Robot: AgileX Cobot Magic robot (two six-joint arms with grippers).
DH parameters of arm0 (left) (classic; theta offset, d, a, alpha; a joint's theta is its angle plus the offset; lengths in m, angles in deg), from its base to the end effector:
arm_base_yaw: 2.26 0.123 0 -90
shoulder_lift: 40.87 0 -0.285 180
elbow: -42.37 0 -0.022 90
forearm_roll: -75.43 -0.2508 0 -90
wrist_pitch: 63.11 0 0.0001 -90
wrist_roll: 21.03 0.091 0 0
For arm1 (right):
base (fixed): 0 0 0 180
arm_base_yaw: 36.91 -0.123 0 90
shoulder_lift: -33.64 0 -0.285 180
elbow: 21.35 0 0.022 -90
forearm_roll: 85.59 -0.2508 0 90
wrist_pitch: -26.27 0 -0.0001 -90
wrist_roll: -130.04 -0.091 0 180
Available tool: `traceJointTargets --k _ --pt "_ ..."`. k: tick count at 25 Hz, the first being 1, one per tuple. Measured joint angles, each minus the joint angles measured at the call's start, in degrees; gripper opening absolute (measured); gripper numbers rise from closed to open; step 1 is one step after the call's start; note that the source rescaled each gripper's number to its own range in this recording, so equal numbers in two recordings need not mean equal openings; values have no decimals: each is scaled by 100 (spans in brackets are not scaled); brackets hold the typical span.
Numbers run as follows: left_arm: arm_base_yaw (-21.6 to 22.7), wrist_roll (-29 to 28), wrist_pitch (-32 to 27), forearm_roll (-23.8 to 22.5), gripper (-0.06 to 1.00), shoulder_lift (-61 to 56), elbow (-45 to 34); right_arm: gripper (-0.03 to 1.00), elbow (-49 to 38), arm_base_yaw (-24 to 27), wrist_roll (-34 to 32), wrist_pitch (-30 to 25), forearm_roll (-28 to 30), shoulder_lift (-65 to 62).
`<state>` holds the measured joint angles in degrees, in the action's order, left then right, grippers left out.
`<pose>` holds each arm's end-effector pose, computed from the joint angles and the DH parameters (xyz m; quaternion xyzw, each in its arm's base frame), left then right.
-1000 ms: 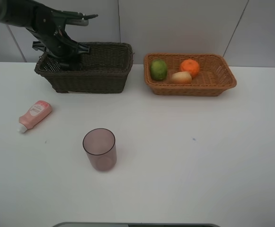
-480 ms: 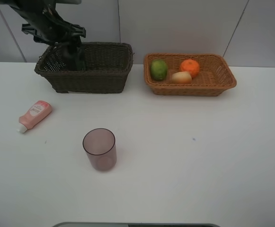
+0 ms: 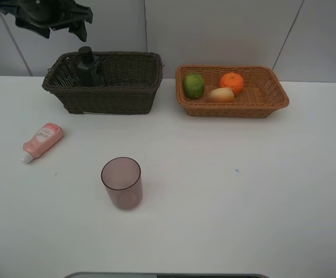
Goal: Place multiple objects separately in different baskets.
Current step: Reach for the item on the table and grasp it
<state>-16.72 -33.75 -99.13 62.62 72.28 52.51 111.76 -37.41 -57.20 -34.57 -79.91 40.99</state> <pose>0.4109 -0.0937 0.2826 0.0757 0.9299 0.0087 0.3599 -0.0098 -0.0080 0.2855 0.0524 0.8411 -0.0132 0.5382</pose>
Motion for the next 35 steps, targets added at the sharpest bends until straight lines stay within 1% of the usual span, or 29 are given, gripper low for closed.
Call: traceJointTargets --k 3,6,11,14,18,20,23,28,31,35 --pt "-134 267 -468 74 96 -222 -7 81 0 0 0 0 -14 0" --pt "-283 437 -610 172 99 -481 -214 81 0 0 0 0 -21 0" --pt "-512 792 -772 492 100 -969 -913 81 0 0 0 0 -32 0" --pt "-685 1066 -1045 613 100 -1186 -1376 81 0 0 0 0 -32 0" --pt "-1103 1499 -1712 726 100 -1265 -1831 81 0 0 0 0 -32 0" --pt "-1342 1606 -1836 743 100 -1265 -2025 81 0 0 0 0 -32 0" --pt "-1560 1686 -1775 773 100 -1265 -2266 81 0 0 0 0 -32 0" --pt "-1722 1719 -1518 800 100 -1265 -2503 81 0 0 0 0 -32 0" --pt "-1871 1721 -1309 835 100 -1265 -2627 81 0 0 0 0 -27 0" --pt "-2084 1725 -1002 995 100 -1177 -2669 81 0 0 0 0 -27 0"
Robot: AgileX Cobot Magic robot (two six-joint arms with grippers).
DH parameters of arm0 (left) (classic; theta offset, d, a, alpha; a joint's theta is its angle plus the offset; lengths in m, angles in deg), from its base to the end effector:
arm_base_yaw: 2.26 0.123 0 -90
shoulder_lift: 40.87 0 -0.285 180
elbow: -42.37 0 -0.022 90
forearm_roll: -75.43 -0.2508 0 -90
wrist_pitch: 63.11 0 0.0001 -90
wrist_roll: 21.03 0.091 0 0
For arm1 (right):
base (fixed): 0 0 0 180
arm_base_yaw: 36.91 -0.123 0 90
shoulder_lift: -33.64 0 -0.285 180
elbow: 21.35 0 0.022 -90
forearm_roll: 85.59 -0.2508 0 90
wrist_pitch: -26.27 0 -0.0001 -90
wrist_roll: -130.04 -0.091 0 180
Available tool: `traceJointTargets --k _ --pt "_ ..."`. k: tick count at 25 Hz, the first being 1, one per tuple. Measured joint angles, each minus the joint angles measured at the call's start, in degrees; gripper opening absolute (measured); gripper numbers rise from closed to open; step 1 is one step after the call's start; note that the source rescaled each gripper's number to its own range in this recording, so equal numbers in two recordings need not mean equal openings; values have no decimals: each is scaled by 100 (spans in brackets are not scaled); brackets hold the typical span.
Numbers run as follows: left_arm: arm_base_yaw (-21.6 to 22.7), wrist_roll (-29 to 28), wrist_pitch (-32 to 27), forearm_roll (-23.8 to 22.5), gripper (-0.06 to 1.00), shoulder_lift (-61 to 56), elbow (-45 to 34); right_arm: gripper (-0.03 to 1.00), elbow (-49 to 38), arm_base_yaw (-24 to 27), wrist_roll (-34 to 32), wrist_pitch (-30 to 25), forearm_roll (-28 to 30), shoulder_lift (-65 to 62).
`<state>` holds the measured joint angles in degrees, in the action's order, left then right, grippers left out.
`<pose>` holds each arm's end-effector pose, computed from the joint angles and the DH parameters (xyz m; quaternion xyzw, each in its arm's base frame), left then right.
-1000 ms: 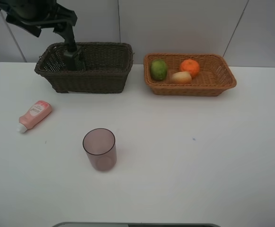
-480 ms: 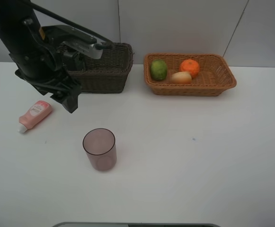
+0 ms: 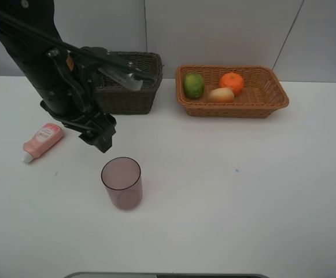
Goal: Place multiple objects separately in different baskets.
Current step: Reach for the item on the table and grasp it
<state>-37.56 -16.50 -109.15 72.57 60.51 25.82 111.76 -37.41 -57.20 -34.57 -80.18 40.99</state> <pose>0.2575 -0.1783 0.2169 0.3510 0.9257 -0.0175 0.1398 -0.0098 -0.0076 0.2855 0.0523 0.8412 -0.0108 0.5381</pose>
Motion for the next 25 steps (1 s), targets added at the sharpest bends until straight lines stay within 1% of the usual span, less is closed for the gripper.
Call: traceJointTargets --k 3,7,11,20,25 --pt "-151 37 77 155 100 219 0 81 0 0 0 0 0 0" --pt "-251 49 131 213 100 491 0 81 0 0 0 0 0 0" --pt "-266 61 271 223 100 621 -39 81 0 0 0 0 -5 0" --pt "-266 141 900 229 100 845 -492 81 0 0 0 0 -5 0" --pt "-266 145 1112 229 100 1025 -549 81 0 0 0 0 -5 0"
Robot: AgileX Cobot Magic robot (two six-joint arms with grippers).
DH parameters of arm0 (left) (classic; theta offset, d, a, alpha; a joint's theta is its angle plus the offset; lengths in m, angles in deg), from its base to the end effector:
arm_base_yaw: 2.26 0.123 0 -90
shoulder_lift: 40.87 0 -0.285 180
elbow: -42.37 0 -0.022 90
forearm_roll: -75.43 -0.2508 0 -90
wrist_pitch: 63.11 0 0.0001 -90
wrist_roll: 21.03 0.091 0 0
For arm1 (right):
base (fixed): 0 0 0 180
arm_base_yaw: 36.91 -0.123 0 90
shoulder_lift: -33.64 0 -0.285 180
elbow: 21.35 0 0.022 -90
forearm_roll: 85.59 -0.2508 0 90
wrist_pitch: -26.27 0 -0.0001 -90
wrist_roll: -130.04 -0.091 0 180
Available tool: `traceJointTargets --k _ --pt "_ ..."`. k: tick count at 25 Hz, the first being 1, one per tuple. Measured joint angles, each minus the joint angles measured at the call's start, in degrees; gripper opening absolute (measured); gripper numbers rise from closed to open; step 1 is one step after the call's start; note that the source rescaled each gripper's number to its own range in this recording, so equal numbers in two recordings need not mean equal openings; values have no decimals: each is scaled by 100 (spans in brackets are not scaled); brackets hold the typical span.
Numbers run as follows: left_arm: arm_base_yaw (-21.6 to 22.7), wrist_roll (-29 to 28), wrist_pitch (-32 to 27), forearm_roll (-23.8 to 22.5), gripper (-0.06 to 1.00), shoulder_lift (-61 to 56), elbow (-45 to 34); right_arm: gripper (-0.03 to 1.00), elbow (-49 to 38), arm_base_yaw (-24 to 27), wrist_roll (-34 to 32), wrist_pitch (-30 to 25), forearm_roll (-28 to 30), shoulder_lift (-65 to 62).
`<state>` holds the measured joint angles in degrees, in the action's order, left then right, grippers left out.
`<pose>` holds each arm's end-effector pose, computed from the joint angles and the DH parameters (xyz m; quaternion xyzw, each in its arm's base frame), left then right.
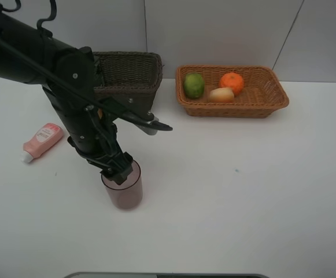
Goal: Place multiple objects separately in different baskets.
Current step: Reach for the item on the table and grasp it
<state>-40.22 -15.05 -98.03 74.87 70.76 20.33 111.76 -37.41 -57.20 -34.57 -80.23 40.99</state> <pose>0.2523 -0.1962 0.1414 0.3757 0.9214 -0.0243 0.0964 -0.0098 -0.0075 0.2855 0.0522 0.8412 -0.0104 0.5381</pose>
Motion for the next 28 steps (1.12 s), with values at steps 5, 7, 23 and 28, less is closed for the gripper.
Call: traceJointTargets --k 5,7,23,28 --pt "0 5 103 0 100 133 0 81 0 0 0 0 0 0" --pt "0 5 126 0 97 138 0 81 0 0 0 0 0 0" --pt "0 0 177 20 0 138 0 81 0 0 0 0 0 0" --pt "0 0 179 20 0 138 0 81 0 0 0 4 0 0"
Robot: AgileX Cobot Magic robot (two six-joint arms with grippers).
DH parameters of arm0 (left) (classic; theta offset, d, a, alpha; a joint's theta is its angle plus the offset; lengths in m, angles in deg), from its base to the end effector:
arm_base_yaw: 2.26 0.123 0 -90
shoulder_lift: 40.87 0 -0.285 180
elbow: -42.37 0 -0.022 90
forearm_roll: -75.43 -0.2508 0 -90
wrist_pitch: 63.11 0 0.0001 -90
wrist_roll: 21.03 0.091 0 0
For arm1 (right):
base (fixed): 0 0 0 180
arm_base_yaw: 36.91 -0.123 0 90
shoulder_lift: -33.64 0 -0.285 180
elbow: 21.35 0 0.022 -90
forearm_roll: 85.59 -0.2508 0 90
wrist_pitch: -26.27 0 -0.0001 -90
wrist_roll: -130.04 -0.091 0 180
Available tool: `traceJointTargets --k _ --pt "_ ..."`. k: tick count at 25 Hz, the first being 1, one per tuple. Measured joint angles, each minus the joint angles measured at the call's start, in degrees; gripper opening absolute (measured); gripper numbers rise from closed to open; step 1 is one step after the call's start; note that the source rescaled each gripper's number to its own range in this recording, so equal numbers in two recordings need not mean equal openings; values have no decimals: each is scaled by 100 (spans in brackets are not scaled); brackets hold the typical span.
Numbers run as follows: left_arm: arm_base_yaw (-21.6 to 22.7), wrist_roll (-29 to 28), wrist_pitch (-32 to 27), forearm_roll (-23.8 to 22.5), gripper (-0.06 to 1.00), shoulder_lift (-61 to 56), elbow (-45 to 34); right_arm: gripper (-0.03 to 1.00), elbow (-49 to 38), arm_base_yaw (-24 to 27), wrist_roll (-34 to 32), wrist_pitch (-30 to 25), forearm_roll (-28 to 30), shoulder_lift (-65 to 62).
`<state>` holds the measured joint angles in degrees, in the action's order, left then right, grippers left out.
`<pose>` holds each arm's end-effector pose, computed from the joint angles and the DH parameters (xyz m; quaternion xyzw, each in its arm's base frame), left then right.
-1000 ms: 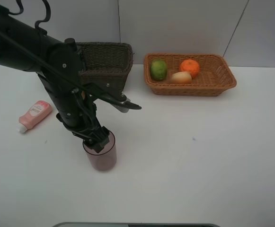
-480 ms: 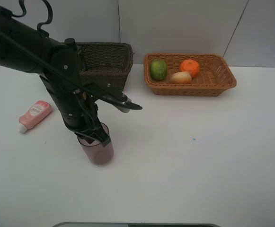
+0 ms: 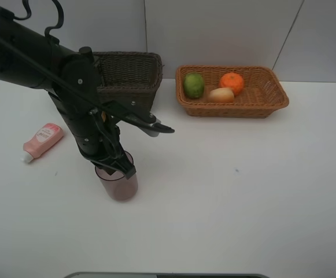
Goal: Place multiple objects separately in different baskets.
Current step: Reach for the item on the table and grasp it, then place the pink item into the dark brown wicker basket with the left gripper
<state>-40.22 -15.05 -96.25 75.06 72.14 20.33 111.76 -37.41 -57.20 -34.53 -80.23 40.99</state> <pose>0.2546 -0.1982 0.1343 0.3745 0.9215 -0.0264 0.0995 -0.0097 -0.0075 0.2856 0.0522 0.8410 -0.0104 0.5383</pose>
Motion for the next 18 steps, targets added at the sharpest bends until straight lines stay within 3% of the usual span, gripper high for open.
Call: traceJointTargets --k 9,18 --pt "0 -61 -55 5 0 -51 43 81 0 0 0 0 0 0" --pt "0 -320 -640 -145 0 -629 757 81 0 0 0 0 0 0"
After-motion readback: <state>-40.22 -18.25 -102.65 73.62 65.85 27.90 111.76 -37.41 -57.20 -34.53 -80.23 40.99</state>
